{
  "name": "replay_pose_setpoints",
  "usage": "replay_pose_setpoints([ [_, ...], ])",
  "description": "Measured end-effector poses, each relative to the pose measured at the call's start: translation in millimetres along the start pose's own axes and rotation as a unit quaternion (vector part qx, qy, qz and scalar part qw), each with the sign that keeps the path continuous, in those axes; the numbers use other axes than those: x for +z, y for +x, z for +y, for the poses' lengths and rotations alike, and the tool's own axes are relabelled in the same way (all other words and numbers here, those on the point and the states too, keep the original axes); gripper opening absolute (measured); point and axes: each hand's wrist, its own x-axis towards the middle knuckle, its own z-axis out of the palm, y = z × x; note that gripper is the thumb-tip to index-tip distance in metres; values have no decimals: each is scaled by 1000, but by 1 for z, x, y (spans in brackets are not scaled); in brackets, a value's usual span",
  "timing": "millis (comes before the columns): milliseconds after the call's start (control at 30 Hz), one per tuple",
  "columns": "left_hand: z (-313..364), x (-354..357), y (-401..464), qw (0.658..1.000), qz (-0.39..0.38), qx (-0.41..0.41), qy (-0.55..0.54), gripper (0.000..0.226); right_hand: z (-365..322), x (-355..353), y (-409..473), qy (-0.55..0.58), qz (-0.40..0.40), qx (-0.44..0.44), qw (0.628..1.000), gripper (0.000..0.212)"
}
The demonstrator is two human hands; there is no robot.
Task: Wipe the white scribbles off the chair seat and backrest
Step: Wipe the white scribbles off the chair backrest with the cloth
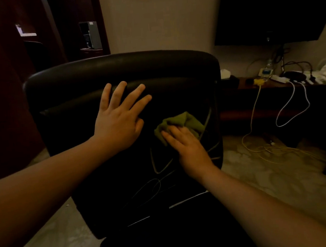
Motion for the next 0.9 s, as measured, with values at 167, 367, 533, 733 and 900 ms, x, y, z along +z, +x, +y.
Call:
replay_pose_setpoints([
  [167, -4, 6, -3, 999, 8, 46, 4, 65, 45, -32, 19, -36, 24, 56, 998, 52],
  [367, -4, 11, -7, 999, 21, 46, 5, 66, 59, -52, 43, -14, 113, 220, 969, 62],
  [533, -7, 14, -9, 999, 16, 33, 6, 67, 28, -23, 20, -4, 101, 202, 974, 60],
  [733, -5, 11, -6, 999, 7, 36, 18, 68, 33, -24, 26, 5, 61, 150, 987, 59],
  [900, -5, 12, -7, 999, 5, 39, 30, 68, 47, -65, 96, 34, 139, 297, 944, 63],
])
